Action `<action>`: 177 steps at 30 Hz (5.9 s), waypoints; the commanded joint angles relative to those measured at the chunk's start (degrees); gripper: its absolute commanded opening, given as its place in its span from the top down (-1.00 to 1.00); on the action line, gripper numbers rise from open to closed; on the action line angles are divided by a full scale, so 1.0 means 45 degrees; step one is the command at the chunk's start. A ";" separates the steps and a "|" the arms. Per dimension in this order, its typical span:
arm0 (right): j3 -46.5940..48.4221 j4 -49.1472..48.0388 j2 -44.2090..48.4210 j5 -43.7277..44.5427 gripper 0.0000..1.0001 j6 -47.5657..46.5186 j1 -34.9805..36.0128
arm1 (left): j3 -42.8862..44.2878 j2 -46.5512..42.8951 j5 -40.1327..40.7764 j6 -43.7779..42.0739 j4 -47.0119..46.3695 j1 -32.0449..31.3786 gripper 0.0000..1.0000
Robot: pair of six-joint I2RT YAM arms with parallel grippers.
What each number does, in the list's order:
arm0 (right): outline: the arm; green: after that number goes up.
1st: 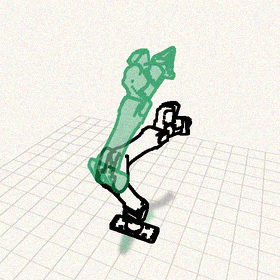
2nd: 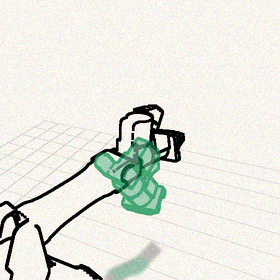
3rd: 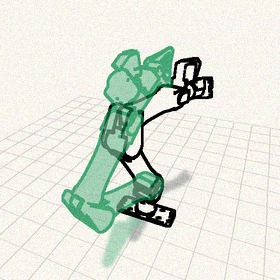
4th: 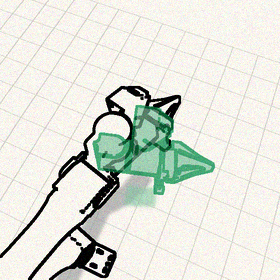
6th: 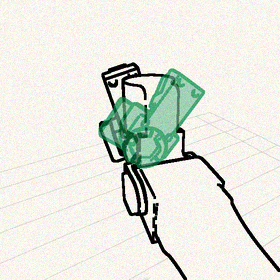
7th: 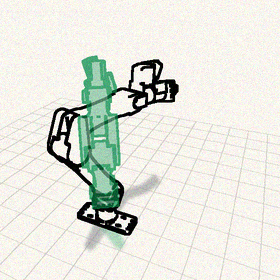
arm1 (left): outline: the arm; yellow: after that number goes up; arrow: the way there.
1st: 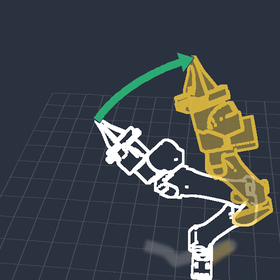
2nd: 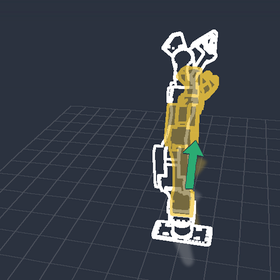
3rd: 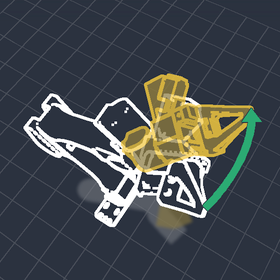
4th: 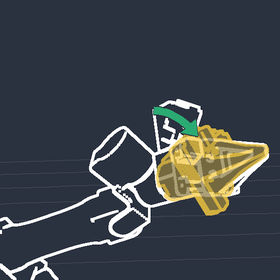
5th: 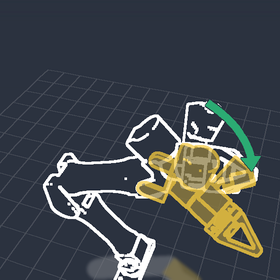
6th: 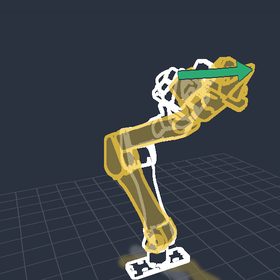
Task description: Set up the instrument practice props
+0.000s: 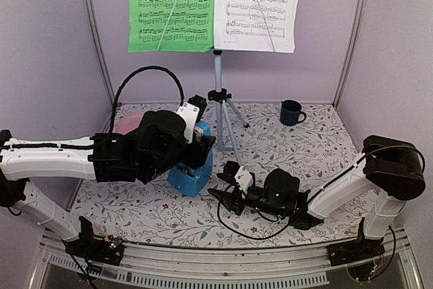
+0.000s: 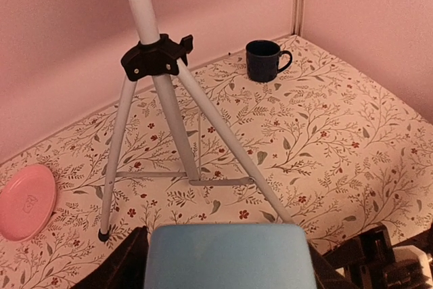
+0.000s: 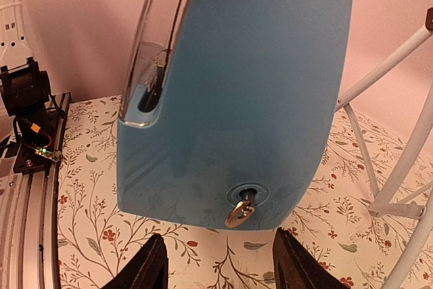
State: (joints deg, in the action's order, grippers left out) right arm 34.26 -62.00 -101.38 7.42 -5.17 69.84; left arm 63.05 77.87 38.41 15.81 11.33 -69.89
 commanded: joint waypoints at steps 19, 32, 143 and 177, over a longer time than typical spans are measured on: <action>0.0969 -0.0197 -0.0784 0.1509 0.60 0.0428 0.0280 | 0.0569 0.0052 0.1521 -0.0643 -0.1155 -0.0692 0.77; 0.0658 -0.0305 0.0089 0.0809 1.00 0.2130 -0.0043 | -0.1902 -0.1524 0.1008 -0.1536 -0.4383 -0.0768 0.80; 0.0699 0.8070 0.5092 -0.4811 -0.97 0.6920 -0.3287 | -0.6992 0.0999 -0.7457 -0.2496 -1.2446 0.0435 -0.38; -0.1137 0.8123 0.3060 -0.3250 -0.85 0.5649 -0.3289 | -0.8834 0.0970 -0.8549 -0.2976 -1.3930 0.0396 0.35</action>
State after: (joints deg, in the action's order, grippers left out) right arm 33.82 -39.00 -83.31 -13.85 24.32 56.10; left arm 27.03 83.29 2.87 4.12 -53.01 -68.12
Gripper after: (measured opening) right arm 0.929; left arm 0.438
